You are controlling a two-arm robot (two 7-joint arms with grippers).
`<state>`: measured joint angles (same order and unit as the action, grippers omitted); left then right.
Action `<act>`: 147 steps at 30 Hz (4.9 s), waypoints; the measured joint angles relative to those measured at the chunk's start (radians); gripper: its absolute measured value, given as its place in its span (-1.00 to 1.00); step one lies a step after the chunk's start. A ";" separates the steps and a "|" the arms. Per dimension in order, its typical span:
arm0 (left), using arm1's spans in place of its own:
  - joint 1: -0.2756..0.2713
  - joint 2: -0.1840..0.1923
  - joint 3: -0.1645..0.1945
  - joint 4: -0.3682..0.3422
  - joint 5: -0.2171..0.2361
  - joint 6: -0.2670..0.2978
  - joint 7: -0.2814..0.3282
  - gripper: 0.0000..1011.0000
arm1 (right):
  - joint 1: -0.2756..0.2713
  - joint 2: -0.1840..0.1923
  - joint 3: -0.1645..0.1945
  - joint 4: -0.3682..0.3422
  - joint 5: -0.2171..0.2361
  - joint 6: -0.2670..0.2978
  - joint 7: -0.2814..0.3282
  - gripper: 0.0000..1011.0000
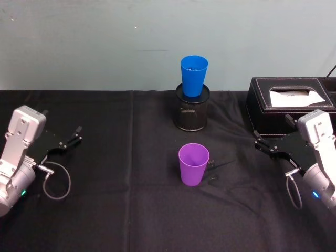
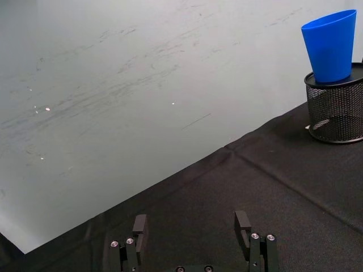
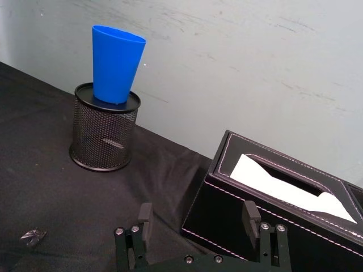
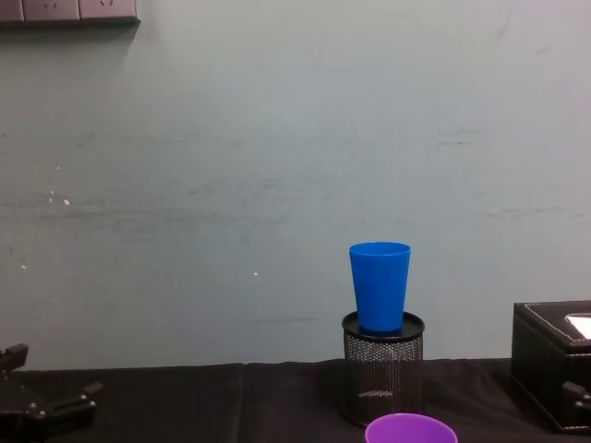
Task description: Pick up one cup with a gripper and tap it against the other cup.
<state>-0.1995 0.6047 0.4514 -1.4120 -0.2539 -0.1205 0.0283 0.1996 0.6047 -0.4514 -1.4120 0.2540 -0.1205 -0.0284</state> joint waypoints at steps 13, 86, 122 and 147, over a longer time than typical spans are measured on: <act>0.000 0.000 0.000 0.000 0.000 0.000 0.000 0.98 | 0.000 0.000 0.000 0.000 0.000 0.000 0.000 0.98; 0.000 0.000 0.000 0.000 0.000 0.000 0.000 0.98 | -0.216 -0.011 0.027 -0.189 0.032 -0.065 0.257 0.98; 0.000 0.000 0.000 0.000 0.000 0.000 0.000 0.98 | -0.076 -0.191 0.026 0.014 0.034 -0.106 0.448 0.98; 0.000 0.000 0.000 0.000 0.000 0.000 0.000 0.98 | -0.034 -0.258 0.044 0.082 0.005 -0.107 0.478 0.98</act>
<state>-0.1996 0.6047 0.4514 -1.4120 -0.2539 -0.1206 0.0283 0.1652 0.3468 -0.4071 -1.3302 0.2593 -0.2273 0.4494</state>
